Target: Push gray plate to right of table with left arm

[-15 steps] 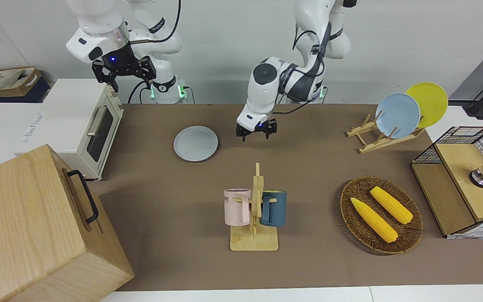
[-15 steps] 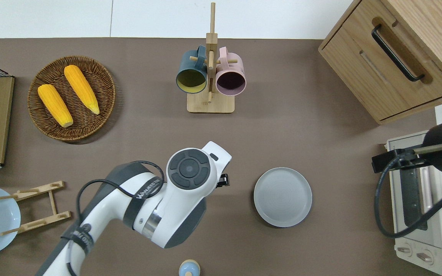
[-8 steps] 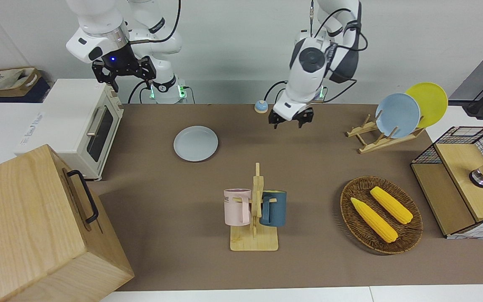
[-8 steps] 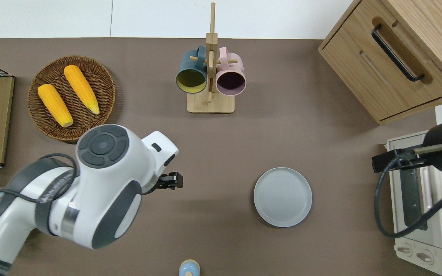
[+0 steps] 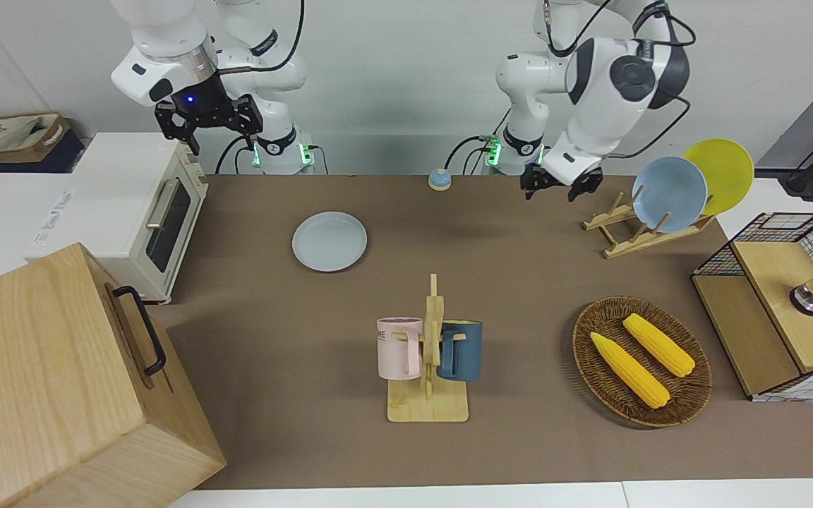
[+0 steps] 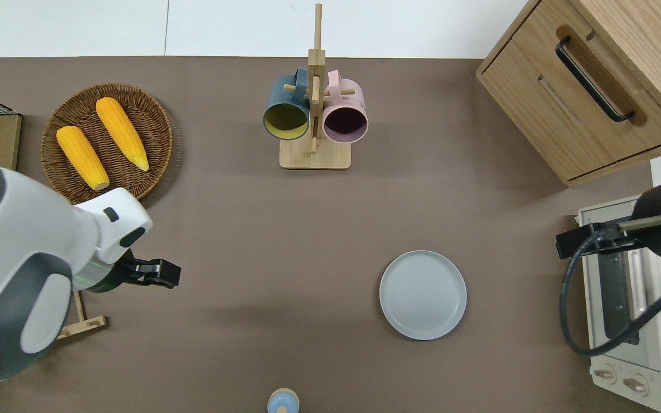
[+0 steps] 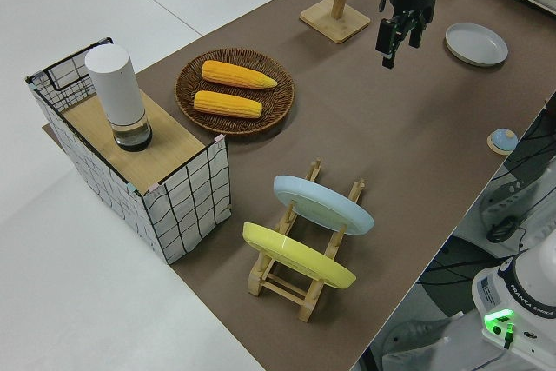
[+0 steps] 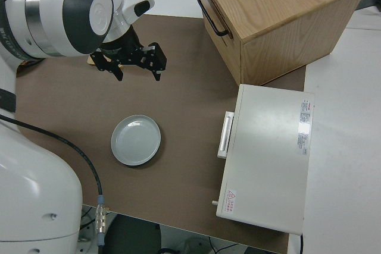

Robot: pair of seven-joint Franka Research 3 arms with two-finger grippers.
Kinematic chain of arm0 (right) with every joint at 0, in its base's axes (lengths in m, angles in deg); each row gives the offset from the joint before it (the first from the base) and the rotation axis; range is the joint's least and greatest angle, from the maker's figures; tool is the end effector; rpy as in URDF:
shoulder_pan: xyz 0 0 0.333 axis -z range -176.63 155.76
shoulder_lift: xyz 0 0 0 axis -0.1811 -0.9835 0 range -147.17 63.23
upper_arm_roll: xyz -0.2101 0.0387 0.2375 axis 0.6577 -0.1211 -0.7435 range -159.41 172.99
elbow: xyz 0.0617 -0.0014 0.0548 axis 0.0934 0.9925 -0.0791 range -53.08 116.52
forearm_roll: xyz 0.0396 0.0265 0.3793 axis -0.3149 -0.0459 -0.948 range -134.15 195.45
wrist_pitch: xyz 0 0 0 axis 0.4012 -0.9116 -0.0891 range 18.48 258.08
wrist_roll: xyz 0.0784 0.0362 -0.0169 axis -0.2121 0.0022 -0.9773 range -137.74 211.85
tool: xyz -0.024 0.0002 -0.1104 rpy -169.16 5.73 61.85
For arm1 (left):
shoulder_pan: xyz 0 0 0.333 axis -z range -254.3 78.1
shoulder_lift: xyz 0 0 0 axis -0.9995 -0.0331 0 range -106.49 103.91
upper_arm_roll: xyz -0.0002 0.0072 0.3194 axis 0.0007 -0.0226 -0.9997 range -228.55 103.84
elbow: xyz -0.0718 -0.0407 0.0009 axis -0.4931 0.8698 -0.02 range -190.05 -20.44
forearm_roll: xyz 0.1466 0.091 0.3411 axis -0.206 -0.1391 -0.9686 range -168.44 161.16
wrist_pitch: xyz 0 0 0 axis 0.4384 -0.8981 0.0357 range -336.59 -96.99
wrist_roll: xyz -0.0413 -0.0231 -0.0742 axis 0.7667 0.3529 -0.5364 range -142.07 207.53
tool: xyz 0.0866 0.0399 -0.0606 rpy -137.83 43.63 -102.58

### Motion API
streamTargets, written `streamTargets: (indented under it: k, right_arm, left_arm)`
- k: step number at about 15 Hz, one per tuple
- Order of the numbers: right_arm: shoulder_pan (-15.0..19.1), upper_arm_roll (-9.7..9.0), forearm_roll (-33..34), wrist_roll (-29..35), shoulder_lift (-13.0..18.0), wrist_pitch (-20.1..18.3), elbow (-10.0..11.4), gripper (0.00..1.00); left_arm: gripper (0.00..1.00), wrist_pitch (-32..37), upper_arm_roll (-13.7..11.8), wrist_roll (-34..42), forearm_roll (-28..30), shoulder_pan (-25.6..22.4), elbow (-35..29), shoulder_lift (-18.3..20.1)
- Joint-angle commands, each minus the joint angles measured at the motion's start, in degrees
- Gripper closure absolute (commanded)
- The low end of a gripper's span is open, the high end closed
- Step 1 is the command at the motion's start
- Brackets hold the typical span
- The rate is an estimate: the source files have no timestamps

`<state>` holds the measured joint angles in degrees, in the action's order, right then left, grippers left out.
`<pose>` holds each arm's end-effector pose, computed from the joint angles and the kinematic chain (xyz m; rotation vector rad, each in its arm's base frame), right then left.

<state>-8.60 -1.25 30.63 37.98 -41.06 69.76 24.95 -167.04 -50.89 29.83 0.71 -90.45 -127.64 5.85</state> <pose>0.5094 0.0563 0.6526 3.1221 0.1438 -0.2001 0.4796 -0.0885 0.5023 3.0931 -0.1390 -0.3214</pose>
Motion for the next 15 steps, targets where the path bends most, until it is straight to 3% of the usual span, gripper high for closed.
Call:
streamTargets:
  k: [1, 5, 8, 15]
  right_arm:
    - [1.07, -0.92, -0.25, 0.66, 0.14, -0.89, -0.53, 0.017]
    - [1.07, -0.92, -0.25, 0.75, 0.14, -0.89, -0.53, 0.017]
    - [1.07, -0.92, -0.25, 0.66, 0.14, -0.89, -0.53, 0.017]
    - [1.15, -0.92, -0.25, 0.66, 0.14, -0.89, -0.53, 0.017]
  left_arm:
    - [0.01, 3.57, -0.65, 6.58, 0.04, -4.94, 1.12, 3.31]
    - [0.01, 4.81, -5.57, 10.72, -0.92, -5.12, 3.94, 3.22]
    - [0.01, 4.55, -6.19, 12.22, -5.75, -5.12, 5.25, 3.14]
    - [0.01, -2.12, -6.37, 11.78, -5.41, -5.04, 6.14, 2.70]
